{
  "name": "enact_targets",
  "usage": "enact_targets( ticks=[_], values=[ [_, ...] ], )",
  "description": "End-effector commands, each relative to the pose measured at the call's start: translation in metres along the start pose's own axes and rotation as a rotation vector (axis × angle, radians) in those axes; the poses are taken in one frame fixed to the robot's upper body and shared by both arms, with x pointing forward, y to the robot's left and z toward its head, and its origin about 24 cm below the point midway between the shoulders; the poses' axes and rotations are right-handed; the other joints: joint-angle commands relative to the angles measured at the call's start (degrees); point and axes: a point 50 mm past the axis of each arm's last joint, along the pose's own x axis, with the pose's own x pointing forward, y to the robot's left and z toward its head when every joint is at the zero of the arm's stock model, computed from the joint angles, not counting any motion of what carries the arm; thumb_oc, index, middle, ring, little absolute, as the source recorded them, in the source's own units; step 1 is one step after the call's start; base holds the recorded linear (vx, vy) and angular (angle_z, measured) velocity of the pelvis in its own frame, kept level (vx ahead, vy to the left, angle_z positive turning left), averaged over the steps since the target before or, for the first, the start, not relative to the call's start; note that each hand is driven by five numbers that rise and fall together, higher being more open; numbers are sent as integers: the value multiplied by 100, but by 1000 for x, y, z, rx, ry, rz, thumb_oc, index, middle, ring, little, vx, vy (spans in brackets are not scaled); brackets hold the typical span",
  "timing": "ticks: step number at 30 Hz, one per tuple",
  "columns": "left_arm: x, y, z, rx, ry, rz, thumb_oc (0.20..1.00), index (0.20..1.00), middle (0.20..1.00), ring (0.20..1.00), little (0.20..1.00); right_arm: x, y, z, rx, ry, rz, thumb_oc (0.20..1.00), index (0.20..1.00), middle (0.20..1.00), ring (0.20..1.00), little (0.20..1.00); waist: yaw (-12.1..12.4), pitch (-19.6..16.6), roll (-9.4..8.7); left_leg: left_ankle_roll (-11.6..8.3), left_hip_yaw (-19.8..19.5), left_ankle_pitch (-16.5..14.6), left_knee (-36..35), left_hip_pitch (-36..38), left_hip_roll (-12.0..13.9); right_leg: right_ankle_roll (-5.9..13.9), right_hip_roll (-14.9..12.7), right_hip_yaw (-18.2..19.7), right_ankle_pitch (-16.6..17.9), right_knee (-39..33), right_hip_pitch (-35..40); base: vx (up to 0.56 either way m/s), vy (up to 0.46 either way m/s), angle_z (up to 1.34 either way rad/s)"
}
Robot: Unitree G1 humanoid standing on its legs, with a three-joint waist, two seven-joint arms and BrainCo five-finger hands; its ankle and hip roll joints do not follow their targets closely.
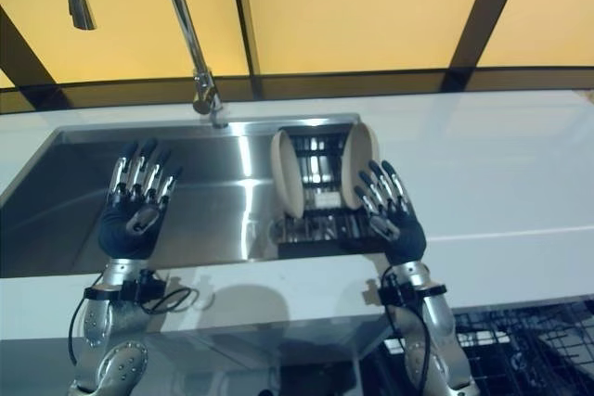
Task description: Pick up plates and place into dishwasher.
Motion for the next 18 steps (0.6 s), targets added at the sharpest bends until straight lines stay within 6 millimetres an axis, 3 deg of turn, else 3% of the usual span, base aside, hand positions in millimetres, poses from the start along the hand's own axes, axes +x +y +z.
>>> enact_targets(
  ticks=[1,5,18],
  values=[
    [7,-3,10,49,-47,-12,1000,1000,1000,1000,1000,13,18,18,2,-104,84,1000,1000,1000,1000,1000,-51,-242,-67,172,148,-206,102,-265,-214,358,23,-329,383,-263,-225,0,0,0],
    [8,-2,11,4,-71,-6,1000,1000,1000,1000,1000,14,15,19,0,-105,80,1000,1000,1000,1000,1000,-34,-252,-91,164,133,-216,140,-304,-206,348,19,-354,358,-231,-247,0,0,0],
    [10,-3,13,104,-59,-52,1000,1000,1000,1000,1000,5,10,14,7,-82,58,1000,1000,1000,1000,1000,-121,-256,-76,207,181,-254,156,-258,-208,397,-57,-320,316,-76,-284,2,22,-1]
  ],
)
